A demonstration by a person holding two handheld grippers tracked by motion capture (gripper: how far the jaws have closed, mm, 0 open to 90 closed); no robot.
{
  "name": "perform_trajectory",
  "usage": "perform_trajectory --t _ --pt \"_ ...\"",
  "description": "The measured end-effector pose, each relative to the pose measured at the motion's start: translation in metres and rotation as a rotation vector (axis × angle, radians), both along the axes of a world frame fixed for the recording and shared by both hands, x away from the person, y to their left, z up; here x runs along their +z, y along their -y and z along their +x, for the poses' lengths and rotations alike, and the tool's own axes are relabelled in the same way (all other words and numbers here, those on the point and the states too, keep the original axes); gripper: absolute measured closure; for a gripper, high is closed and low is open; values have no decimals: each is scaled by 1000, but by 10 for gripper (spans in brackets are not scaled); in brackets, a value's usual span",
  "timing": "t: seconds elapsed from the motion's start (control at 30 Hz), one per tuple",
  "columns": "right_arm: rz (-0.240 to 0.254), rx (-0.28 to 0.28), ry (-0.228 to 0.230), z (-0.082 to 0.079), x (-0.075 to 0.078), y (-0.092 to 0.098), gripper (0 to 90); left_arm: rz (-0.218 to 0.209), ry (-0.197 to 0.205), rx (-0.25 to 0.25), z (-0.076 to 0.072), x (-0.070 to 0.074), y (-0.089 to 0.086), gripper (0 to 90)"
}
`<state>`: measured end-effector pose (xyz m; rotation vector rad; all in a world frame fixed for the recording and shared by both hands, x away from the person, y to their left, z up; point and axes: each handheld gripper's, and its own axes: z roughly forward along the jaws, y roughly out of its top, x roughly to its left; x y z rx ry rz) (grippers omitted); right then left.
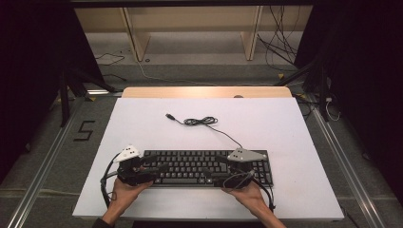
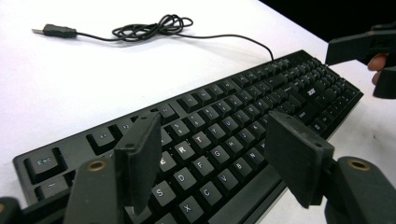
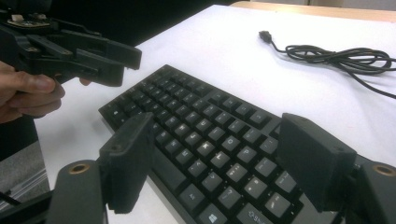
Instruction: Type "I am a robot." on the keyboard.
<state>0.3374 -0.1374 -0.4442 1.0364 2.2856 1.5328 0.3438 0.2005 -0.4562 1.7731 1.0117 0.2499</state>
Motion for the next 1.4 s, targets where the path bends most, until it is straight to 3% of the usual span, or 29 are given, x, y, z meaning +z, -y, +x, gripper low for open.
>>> perform_trajectory --t 0.57,1.1,1.4 --pt "-32 21 -31 14 -5 -15 411 -8 -2 12 -6 -2 -4 327" --pt "-88 13 -70 26 -10 -23 734 -12 8 12 -6 -2 -5 295" --pt "-105 12 -88 33 -13 -27 834 -13 17 17 -6 -1 -6 290"
